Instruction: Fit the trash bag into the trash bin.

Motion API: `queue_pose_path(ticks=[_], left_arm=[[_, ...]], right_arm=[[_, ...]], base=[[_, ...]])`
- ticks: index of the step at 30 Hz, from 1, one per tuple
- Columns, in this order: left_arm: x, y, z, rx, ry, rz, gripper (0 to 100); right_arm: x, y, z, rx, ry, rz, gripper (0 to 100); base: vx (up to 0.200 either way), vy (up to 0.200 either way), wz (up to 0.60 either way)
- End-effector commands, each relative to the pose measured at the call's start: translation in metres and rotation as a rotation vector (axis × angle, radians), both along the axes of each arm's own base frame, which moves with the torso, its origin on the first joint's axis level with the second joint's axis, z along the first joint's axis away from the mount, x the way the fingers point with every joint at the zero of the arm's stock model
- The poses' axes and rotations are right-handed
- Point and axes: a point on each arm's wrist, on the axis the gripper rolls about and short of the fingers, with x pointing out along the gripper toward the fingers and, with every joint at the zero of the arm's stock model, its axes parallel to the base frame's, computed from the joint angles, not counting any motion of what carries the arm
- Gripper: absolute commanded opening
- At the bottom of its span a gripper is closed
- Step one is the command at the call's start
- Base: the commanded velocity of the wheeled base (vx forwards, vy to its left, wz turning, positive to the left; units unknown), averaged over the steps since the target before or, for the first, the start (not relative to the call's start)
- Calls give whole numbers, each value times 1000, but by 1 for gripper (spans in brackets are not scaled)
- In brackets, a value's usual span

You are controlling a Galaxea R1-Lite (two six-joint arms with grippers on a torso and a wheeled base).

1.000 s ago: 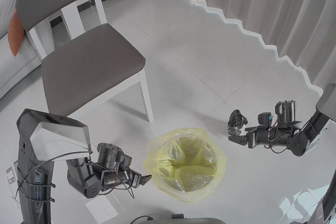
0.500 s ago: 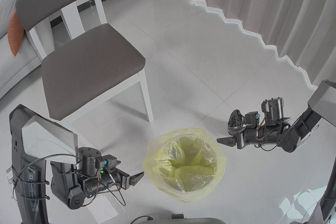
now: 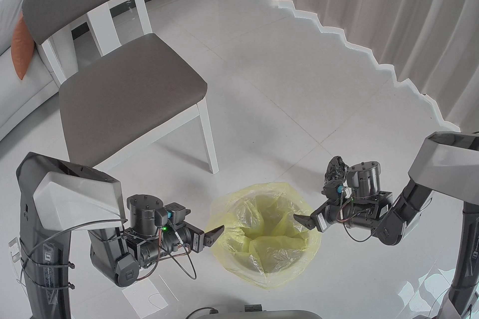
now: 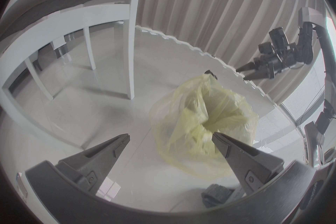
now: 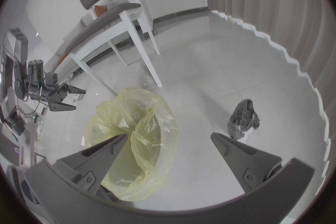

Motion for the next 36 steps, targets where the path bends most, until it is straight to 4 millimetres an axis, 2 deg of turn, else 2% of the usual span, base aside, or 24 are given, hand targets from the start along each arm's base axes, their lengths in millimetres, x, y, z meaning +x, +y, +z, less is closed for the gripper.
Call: queue_pose_path(ticks=[1,9,16,27,28,33,36], left_arm=[[3,-17,12,-5,-32,-33,100],[10,-46,32,5,-59,-50,100],[6,-54,31,10,-59,-70,100],[8,-63,29,15,-50,-87,100],[8,-63,28,16,-49,-87,100],[8,-62,28,19,-45,-84,100],[7,-61,28,18,-46,-84,100]], right_arm=[[-4,14,-16,-71,9,52,100],[-3,13,-17,-127,-9,84,100],[6,17,-16,-153,-3,97,100],[23,25,-36,-193,13,116,100],[24,26,-37,-196,12,114,0],[25,26,-36,-220,-1,84,0],[23,25,-20,-212,-31,80,0]], base=[[0,0,0],[0,0,0],[0,0,0],[0,0,0],[0,0,0],[0,0,0],[0,0,0]])
